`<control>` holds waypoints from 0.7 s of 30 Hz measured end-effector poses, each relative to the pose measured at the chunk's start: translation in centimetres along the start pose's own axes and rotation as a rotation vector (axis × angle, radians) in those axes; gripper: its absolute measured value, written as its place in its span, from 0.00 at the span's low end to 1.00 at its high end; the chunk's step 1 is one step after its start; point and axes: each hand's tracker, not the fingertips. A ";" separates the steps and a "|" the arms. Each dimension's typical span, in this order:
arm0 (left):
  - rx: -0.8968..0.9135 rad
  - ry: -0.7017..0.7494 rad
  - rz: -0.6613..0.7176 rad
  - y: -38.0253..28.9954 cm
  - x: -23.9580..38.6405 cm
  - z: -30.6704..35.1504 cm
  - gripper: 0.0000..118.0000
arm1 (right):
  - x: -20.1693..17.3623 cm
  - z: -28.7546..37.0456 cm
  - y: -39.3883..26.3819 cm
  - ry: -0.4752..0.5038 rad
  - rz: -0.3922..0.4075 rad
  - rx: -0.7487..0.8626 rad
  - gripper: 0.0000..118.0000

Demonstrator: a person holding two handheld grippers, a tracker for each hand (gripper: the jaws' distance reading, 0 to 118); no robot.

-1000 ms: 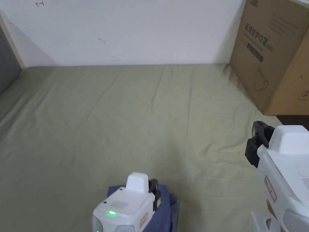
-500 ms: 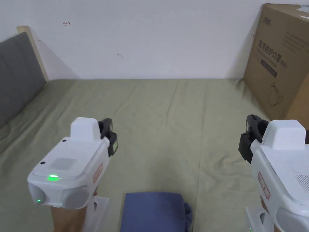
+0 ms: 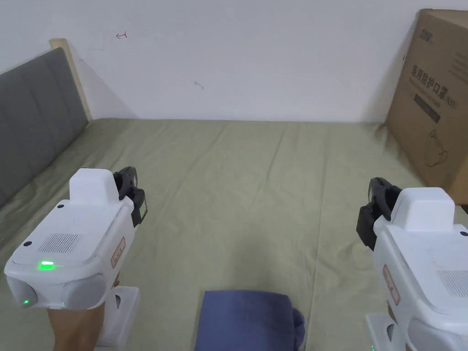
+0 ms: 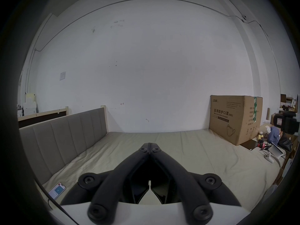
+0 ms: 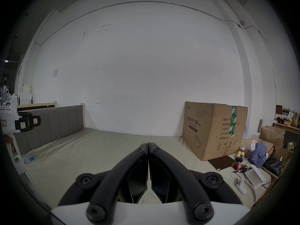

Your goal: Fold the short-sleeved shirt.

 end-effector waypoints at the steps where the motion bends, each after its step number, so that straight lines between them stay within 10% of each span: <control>1: -0.004 0.000 -0.004 0.0 0.0 0.0 0.00 | -0.3 -0.3 -0.6 0.007 -0.009 -0.011 0.00; 21: -0.161 -0.031 0.038 -3.9 -2.6 -1.7 0.00 | -11.7 -6.9 -24.2 0.204 0.011 -0.607 0.00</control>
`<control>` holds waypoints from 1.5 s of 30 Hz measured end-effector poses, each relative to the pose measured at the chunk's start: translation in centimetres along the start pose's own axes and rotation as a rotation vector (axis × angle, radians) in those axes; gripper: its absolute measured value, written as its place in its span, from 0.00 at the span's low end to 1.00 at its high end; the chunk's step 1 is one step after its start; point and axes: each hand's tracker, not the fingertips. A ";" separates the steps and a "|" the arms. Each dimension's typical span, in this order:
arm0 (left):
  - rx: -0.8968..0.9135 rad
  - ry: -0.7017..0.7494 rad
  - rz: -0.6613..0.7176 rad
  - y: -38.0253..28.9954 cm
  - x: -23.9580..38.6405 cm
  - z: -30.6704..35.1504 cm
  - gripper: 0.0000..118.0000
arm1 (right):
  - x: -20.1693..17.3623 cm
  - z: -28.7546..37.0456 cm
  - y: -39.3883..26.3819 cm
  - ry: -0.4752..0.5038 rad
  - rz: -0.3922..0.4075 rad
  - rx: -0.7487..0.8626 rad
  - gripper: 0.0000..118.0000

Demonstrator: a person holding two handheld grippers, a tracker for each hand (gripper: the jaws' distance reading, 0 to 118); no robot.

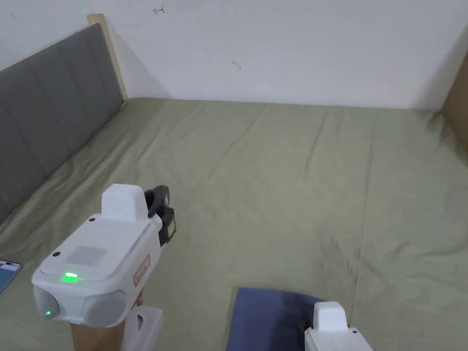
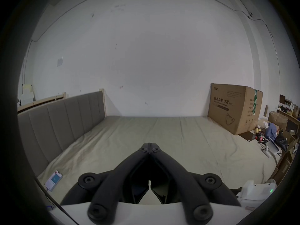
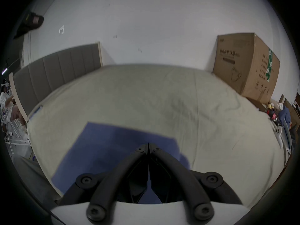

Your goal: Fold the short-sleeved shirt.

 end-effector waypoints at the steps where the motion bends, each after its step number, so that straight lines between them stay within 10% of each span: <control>1: -0.025 -0.001 0.008 -0.7 -0.2 -0.3 0.00 | -0.2 -0.8 -0.8 -0.006 -0.001 -0.030 0.00; 10: -0.353 -0.141 0.248 -6.3 -1.0 -4.0 0.02 | -0.6 -2.0 -2.8 -0.062 0.007 -0.020 0.00; 12: -0.465 -0.180 0.296 -7.9 -0.8 -5.4 0.17 | -0.4 -1.8 -2.6 -0.052 0.003 -0.023 0.00; 17: -0.745 -0.284 0.392 -13.6 1.1 -8.8 0.94 | 0.3 -1.8 -2.6 -0.024 -0.020 -0.029 0.00; 25: -0.895 -0.410 0.408 -18.7 3.6 -11.4 0.86 | 0.6 -1.8 -2.4 -0.006 -0.013 -0.035 0.00; 30: -0.946 -0.465 0.460 -20.6 4.1 -12.6 0.30 | 0.8 -1.8 -2.3 0.005 -0.002 -0.040 0.00; 45: -0.809 -0.381 0.273 -13.6 -0.8 -14.7 0.11 | 4.0 3.2 3.8 0.025 -0.055 0.106 0.00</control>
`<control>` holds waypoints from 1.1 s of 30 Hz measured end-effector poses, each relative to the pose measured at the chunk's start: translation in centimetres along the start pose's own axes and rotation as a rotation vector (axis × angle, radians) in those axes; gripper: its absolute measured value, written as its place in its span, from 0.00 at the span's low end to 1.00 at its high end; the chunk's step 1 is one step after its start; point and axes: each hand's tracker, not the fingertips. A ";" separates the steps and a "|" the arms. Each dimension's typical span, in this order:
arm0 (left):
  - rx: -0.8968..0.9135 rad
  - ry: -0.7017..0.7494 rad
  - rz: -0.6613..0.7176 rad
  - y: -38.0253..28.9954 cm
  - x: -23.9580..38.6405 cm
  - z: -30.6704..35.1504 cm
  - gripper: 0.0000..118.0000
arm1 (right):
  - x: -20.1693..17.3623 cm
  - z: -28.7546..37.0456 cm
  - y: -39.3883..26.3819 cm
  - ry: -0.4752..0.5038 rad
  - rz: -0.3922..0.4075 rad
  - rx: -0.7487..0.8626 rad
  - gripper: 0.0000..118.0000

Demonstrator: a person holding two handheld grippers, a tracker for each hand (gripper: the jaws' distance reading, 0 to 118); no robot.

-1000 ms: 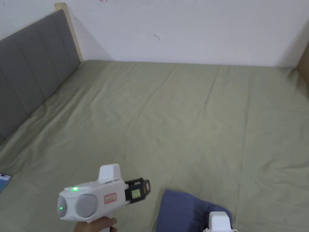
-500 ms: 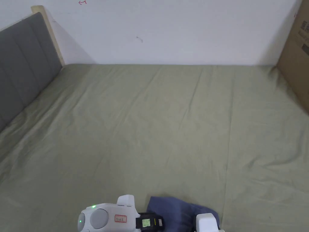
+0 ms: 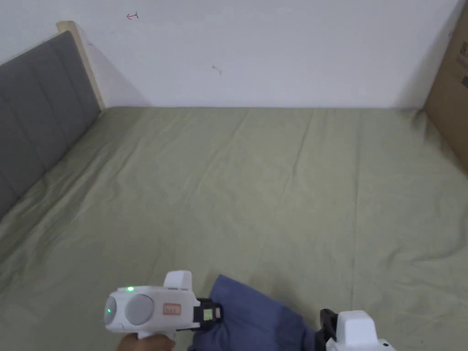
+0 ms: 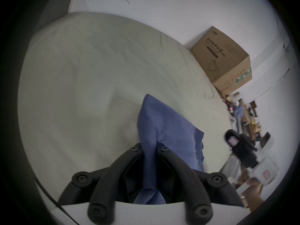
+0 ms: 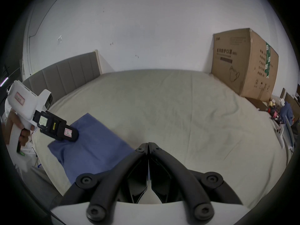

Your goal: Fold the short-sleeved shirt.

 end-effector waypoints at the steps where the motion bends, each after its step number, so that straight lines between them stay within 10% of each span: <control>1: 0.004 0.033 -0.020 1.0 -1.1 0.7 0.11 | 0.1 0.1 0.6 -0.003 0.006 0.013 0.00; 15: 0.058 0.487 0.129 10.9 -22.1 10.8 0.11 | -1.2 -2.1 6.7 0.003 0.027 0.122 0.00; 26: 0.021 0.566 0.200 9.3 -23.6 11.1 0.12 | -2.6 -3.7 8.1 0.031 0.043 0.126 0.00; 28: 0.037 0.567 0.198 9.4 -23.2 11.4 0.29 | -2.5 -3.3 8.3 0.033 0.045 0.131 0.00; 31: 0.046 0.559 0.219 9.8 -22.3 12.2 0.80 | -2.2 -2.3 8.5 0.034 0.040 0.148 0.00; 33: 0.099 0.555 0.209 9.8 -21.0 13.2 0.88 | -2.0 -1.4 8.8 0.029 0.045 0.163 0.00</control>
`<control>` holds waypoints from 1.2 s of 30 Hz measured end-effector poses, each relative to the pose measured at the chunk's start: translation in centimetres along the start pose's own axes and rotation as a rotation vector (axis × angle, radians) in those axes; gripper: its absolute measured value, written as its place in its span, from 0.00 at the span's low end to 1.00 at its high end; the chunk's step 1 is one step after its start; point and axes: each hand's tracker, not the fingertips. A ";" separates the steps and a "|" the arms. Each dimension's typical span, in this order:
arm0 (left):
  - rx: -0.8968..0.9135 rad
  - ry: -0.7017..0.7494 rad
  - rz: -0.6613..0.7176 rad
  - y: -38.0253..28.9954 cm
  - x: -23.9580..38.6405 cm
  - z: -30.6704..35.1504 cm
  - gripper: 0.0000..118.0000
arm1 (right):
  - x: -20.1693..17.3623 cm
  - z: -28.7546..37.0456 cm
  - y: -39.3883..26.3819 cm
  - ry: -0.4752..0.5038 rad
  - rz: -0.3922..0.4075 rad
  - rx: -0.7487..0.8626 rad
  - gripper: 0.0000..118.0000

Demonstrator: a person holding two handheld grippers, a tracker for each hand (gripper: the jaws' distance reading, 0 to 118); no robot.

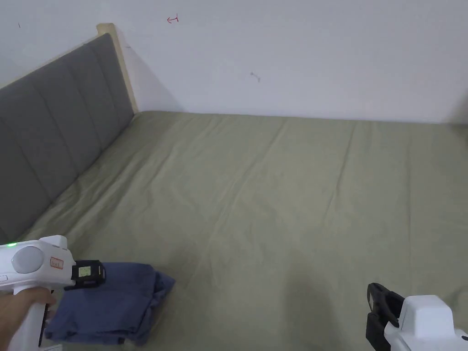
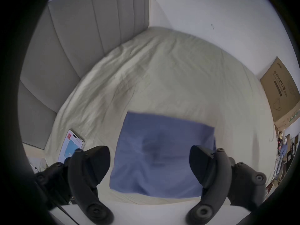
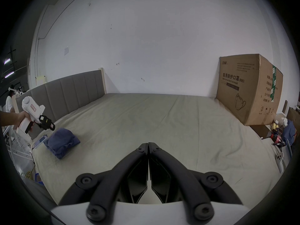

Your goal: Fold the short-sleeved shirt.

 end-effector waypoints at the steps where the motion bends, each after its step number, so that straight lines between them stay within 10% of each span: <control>1: 0.033 -0.002 -0.008 0.2 0.3 0.9 0.88 | 0.2 0.4 0.1 -0.002 0.002 0.009 0.00; 18: 0.591 -0.184 -0.128 -0.9 11.2 22.4 0.88 | 3.2 10.4 9.1 -0.064 0.038 0.277 0.00; 30: 1.079 -0.174 -0.206 -8.9 21.7 29.9 0.66 | 5.9 15.7 14.1 -0.178 0.044 0.393 0.00; 36: 1.147 -0.203 -0.255 -11.9 25.5 28.8 0.03 | 6.7 17.0 14.2 -0.229 0.060 0.422 0.00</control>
